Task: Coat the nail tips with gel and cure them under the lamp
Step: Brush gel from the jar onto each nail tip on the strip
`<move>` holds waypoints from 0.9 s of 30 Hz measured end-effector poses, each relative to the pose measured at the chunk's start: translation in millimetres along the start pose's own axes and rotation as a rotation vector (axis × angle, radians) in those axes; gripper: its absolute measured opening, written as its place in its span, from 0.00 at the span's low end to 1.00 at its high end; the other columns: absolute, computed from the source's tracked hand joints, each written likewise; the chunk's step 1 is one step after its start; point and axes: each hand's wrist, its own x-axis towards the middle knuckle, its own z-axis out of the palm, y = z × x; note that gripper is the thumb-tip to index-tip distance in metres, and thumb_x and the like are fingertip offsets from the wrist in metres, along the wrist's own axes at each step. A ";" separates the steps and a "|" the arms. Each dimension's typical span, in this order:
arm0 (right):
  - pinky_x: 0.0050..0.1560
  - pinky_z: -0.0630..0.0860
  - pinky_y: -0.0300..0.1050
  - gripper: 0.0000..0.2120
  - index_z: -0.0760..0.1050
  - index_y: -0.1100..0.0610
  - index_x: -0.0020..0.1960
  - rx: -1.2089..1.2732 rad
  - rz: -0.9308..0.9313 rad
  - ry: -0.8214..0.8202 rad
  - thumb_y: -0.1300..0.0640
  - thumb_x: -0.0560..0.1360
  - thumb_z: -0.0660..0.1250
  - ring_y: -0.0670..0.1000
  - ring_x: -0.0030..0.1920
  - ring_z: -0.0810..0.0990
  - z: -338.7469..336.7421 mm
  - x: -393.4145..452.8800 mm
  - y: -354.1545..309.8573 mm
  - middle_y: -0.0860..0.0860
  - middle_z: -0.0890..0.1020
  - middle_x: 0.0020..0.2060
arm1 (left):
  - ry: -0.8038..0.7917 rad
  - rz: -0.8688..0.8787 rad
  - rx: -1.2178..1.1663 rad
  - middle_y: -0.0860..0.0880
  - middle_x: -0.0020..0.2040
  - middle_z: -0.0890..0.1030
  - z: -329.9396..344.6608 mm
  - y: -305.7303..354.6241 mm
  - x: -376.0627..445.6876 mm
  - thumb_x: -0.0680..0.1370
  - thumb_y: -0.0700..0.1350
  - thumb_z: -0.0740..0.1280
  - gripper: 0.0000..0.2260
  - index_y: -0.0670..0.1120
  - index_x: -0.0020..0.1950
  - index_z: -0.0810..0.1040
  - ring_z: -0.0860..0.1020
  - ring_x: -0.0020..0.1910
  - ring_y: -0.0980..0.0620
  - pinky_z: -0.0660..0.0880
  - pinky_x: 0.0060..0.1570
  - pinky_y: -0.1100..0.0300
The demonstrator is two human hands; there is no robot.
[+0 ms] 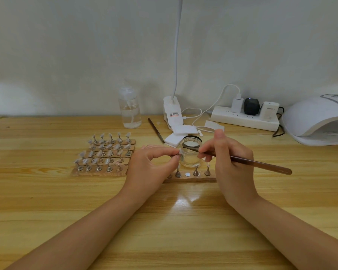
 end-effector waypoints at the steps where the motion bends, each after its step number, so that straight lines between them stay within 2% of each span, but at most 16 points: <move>1: 0.35 0.72 0.32 0.18 0.77 0.53 0.31 -0.001 0.004 -0.008 0.52 0.76 0.57 0.42 0.30 0.77 0.6 0.0 0.3 0.46 0.80 0.26 | -0.004 0.004 0.000 0.71 0.35 0.78 0.1 0.0 0.0 0.68 0.39 0.73 0.13 0.60 0.36 0.79 0.77 0.44 0.68 0.70 0.61 0.49; 5: 0.34 0.72 0.30 0.18 0.77 0.53 0.31 0.002 0.034 -0.024 0.48 0.75 0.58 0.40 0.29 0.77 1.3 -1.6 0.2 0.47 0.81 0.27 | -0.010 0.016 -0.004 0.68 0.35 0.79 -0.4 -0.2 -0.2 0.69 0.39 0.73 0.13 0.59 0.37 0.80 0.78 0.44 0.67 0.68 0.62 0.45; 11: 0.32 0.71 0.32 0.22 0.77 0.55 0.28 0.027 0.054 -0.028 0.44 0.74 0.57 0.42 0.27 0.76 0.0 -2.5 -0.6 0.53 0.80 0.27 | 0.002 -0.005 -0.013 0.72 0.36 0.78 0.4 -0.9 0.7 0.69 0.39 0.72 0.13 0.60 0.37 0.80 0.77 0.44 0.69 0.68 0.62 0.46; 15: 0.31 0.72 0.35 0.23 0.76 0.51 0.25 0.042 0.097 -0.023 0.42 0.73 0.58 0.46 0.26 0.77 -1.5 -3.6 -1.1 0.54 0.79 0.26 | -0.005 -0.015 -0.033 0.71 0.37 0.79 0.3 -1.6 1.2 0.70 0.40 0.72 0.11 0.59 0.38 0.80 0.77 0.45 0.69 0.68 0.63 0.45; 17: 0.30 0.72 0.34 0.22 0.76 0.52 0.27 0.045 0.059 0.003 0.43 0.75 0.59 0.45 0.25 0.76 -2.3 -2.5 -3.6 0.54 0.79 0.26 | -0.008 -0.014 -0.045 0.69 0.38 0.80 0.5 -1.7 1.7 0.70 0.41 0.72 0.10 0.57 0.39 0.81 0.78 0.45 0.68 0.67 0.64 0.45; 19: 0.28 0.72 0.33 0.22 0.77 0.53 0.31 0.056 0.016 0.044 0.43 0.75 0.55 0.45 0.24 0.75 -4.5 -0.4 -5.4 0.53 0.80 0.27 | -0.009 -0.011 -0.053 0.67 0.39 0.81 1.0 -1.5 2.0 0.70 0.41 0.72 0.08 0.55 0.40 0.82 0.78 0.45 0.68 0.67 0.64 0.45; 23: 0.26 0.72 0.34 0.23 0.79 0.52 0.39 0.053 0.067 0.046 0.44 0.76 0.48 0.48 0.20 0.74 -8.8 2.3 -3.8 0.50 0.81 0.25 | -0.030 0.007 -0.065 0.64 0.42 0.82 0.0 -0.3 0.0 0.70 0.42 0.72 0.06 0.54 0.41 0.83 0.79 0.45 0.66 0.66 0.64 0.42; 27: 0.23 0.70 0.35 0.22 0.79 0.53 0.36 0.023 0.060 -0.001 0.44 0.76 0.51 0.48 0.19 0.72 -8.9 0.1 -2.7 0.52 0.79 0.23 | -0.043 0.017 -0.054 0.63 0.41 0.82 -0.6 1.5 -1.9 0.69 0.44 0.72 0.05 0.53 0.42 0.83 0.79 0.45 0.65 0.65 0.64 0.41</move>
